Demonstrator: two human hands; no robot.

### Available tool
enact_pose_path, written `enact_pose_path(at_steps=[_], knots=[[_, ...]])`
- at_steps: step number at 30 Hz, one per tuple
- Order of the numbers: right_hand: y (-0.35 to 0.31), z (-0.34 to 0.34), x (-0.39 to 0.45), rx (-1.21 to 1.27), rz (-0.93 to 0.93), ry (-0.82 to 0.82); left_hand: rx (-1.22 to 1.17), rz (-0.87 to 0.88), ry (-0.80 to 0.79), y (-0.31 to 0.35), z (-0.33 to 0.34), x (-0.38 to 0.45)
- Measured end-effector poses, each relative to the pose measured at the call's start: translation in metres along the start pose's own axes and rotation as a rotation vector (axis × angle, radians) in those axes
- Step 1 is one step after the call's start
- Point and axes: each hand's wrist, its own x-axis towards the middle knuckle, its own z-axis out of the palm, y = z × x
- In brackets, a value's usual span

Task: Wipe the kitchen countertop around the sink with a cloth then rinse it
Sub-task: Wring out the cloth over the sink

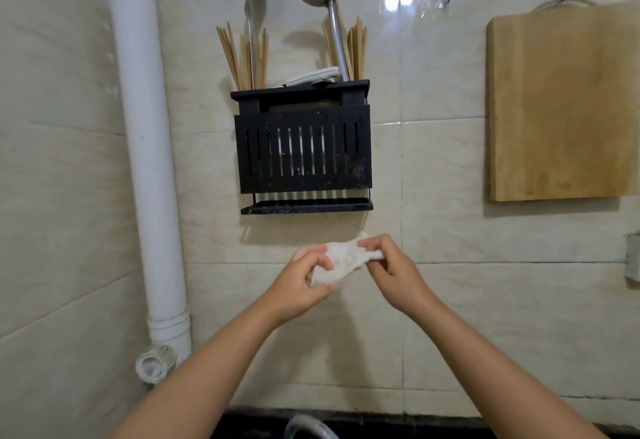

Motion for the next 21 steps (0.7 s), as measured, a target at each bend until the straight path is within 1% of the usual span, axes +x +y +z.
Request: enact_pose_path(at_steps=[1,2,4,6,7,9,12,14,16,17,19,21], knots=[[0.000,-0.003,0.009,-0.050,-0.069,0.006,0.077,0.035,-0.032,0.003,-0.008,0.011],[0.001,-0.006,0.018,-0.124,-0.135,0.006,0.130,0.063,-0.025,0.005,-0.015,0.022],[0.004,-0.007,0.034,-0.273,-0.232,0.004,0.216,0.125,0.054,0.008,-0.024,0.045],[0.009,-0.007,0.050,-0.360,-0.268,-0.009,0.320,0.167,0.117,0.007,-0.026,0.066],[0.014,-0.006,0.058,-0.380,-0.275,-0.012,0.365,0.174,0.121,0.004,-0.026,0.075],[0.022,-0.004,0.072,-0.440,-0.285,-0.030,0.426,0.134,0.092,-0.003,-0.023,0.089],[0.033,-0.002,0.087,-0.494,-0.252,-0.066,0.535,0.078,0.076,-0.013,-0.015,0.099],[0.037,-0.001,0.095,-0.547,-0.265,-0.041,0.664,0.054,0.110,-0.014,-0.013,0.106],[0.036,-0.003,0.101,-0.624,-0.274,-0.031,0.708,0.020,0.098,-0.012,-0.017,0.115],[0.036,-0.004,0.103,-0.655,-0.269,-0.031,0.715,0.010,0.064,-0.011,-0.019,0.120],[0.040,-0.009,0.110,-0.691,-0.185,-0.050,0.744,-0.005,-0.032,-0.009,-0.023,0.130],[0.041,-0.011,0.117,-0.599,-0.090,-0.082,0.761,-0.037,-0.088,-0.010,-0.025,0.138]])
